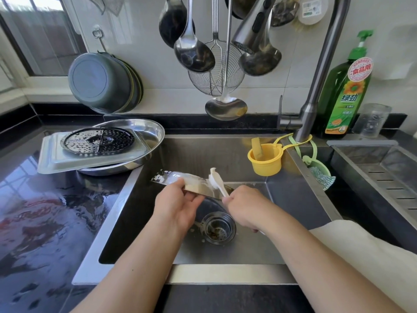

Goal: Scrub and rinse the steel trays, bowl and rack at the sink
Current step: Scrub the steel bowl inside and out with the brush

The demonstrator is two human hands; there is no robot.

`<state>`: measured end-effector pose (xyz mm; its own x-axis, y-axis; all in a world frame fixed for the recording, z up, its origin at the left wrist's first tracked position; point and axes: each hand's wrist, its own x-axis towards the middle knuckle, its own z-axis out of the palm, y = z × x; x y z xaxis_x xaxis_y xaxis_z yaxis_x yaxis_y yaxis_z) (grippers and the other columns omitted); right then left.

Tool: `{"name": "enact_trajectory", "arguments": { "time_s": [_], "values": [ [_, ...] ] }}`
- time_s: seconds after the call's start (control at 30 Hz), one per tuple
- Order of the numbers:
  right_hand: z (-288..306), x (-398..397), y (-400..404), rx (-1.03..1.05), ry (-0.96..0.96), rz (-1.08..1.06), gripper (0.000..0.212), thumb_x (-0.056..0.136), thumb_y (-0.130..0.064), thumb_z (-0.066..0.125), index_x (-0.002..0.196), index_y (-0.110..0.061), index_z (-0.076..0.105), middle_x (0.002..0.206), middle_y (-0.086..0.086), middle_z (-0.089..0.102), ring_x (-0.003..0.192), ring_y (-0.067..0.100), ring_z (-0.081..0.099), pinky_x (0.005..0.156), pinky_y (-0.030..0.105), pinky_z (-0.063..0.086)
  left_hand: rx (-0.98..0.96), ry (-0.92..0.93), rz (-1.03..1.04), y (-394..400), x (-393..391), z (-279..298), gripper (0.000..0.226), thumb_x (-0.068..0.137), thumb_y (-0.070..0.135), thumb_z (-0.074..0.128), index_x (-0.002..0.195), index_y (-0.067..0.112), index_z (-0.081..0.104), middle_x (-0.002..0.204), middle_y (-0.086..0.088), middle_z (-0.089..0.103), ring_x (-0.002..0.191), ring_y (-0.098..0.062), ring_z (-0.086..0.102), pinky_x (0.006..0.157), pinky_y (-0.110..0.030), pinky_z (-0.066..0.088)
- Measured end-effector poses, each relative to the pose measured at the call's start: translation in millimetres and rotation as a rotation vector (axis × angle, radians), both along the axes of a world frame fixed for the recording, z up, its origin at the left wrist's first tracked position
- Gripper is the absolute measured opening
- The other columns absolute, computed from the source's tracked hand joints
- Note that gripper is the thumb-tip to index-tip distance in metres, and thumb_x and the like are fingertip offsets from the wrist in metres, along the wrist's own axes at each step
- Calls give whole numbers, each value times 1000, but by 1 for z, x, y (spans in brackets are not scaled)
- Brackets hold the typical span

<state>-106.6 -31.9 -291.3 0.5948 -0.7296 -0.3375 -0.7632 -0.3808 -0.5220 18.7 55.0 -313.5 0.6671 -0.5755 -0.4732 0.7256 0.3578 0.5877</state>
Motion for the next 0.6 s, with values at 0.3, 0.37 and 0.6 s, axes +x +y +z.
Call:
{"name": "enact_trajectory", "arguments": {
  "time_s": [0.3,0.37,0.6],
  "values": [
    [6,-3,3,4,20,16,32,106,-31,45,111,-5,62,96,15,62,72,31,65,60,28,48,28,-20,-1,0,4,-6,37,110,10,41,142,-7,46,113,-25,65,96,-38,69,89,-54,57],
    [4,2,10,19,26,31,35,104,-34,48,113,-5,65,100,18,65,56,29,60,48,26,47,49,-39,-40,-2,2,-7,39,111,10,38,145,-8,43,114,-26,64,99,-40,68,100,-58,50],
    [8,-4,1,-48,91,-24,37,103,-36,50,118,-4,60,90,16,64,49,27,63,47,29,54,-35,-29,-29,4,2,0,29,111,6,32,115,-12,54,113,-27,65,97,-41,67,108,-60,46]
  ]
}}
